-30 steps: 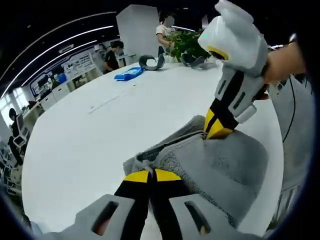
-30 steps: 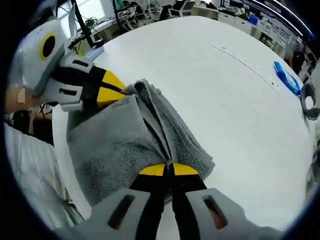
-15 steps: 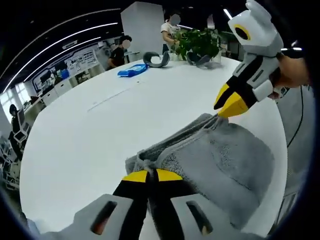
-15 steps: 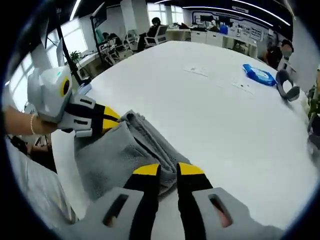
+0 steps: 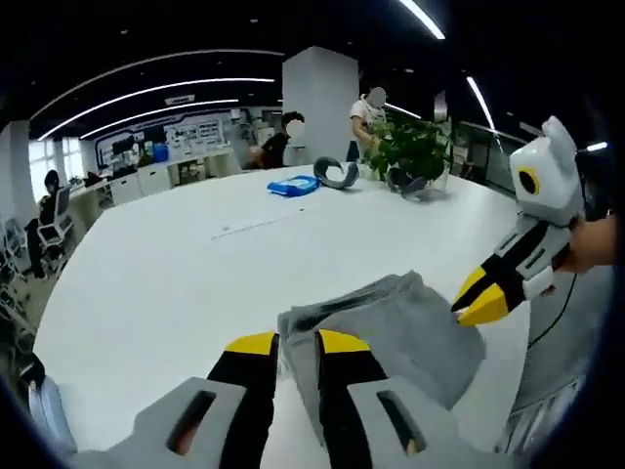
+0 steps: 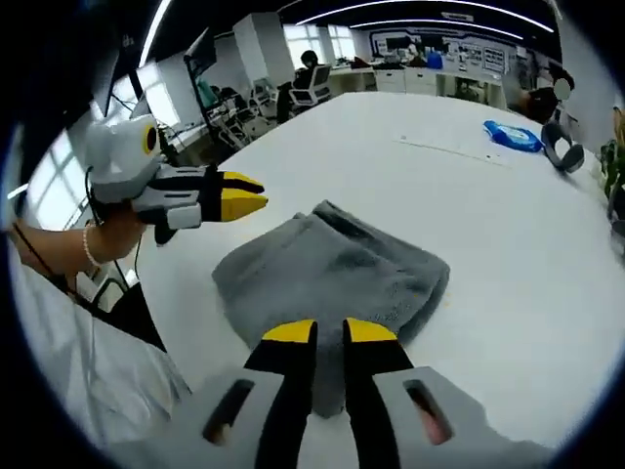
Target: Fold the towel on the table until its edges align and the towel forms a compact rectangular stack.
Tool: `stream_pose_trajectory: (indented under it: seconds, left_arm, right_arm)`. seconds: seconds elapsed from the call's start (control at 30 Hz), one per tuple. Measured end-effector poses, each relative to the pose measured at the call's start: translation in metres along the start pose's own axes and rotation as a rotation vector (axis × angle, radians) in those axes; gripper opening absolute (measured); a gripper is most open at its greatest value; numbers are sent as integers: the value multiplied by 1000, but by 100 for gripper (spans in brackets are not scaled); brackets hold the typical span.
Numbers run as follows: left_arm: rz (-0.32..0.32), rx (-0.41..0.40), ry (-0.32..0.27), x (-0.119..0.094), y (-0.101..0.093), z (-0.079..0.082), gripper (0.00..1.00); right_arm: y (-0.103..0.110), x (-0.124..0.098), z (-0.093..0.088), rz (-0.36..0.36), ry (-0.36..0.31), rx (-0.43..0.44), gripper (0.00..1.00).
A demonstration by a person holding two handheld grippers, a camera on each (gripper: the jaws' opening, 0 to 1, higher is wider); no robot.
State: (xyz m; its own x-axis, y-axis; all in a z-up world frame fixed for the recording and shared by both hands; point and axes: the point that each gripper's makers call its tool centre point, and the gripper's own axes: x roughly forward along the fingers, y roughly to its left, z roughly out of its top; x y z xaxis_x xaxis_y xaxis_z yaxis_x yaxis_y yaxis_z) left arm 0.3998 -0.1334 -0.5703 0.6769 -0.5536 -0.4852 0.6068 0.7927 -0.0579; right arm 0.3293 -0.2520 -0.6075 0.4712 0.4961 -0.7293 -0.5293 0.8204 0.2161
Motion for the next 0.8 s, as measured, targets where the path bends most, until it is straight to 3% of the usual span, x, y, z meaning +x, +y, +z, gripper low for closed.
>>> stream_pose_trajectory:
  seconds: [0.07, 0.17, 0.2, 0.27, 0.37, 0.57, 0.8]
  left_arm:
    - [-12, 9, 22, -5, -6, -9, 15]
    - [-43, 49, 85, -7, -19, -32, 13]
    - [-78, 35, 145, -4, -29, -48, 12]
    - [-93, 42, 182, 0, -35, -58, 12]
    - [-65, 187, 164, 6, -35, -59, 11]
    - [-59, 217, 202, 24, -36, -62, 8]
    - [-51, 286, 178, 47, -34, -54, 5]
  right_arm:
    - [-4, 4, -13, -25, 41, -1, 3]
    - [-14, 6, -17, -76, 54, -28, 0]
    - [-16, 7, -17, -80, 55, -38, 0]
    - [-20, 10, -21, -90, 86, -53, 0]
    - [-27, 14, -23, -109, 102, -76, 0]
    - [-40, 21, -22, -135, 105, -44, 0]
    - [-62, 27, -12, -190, 100, -25, 0]
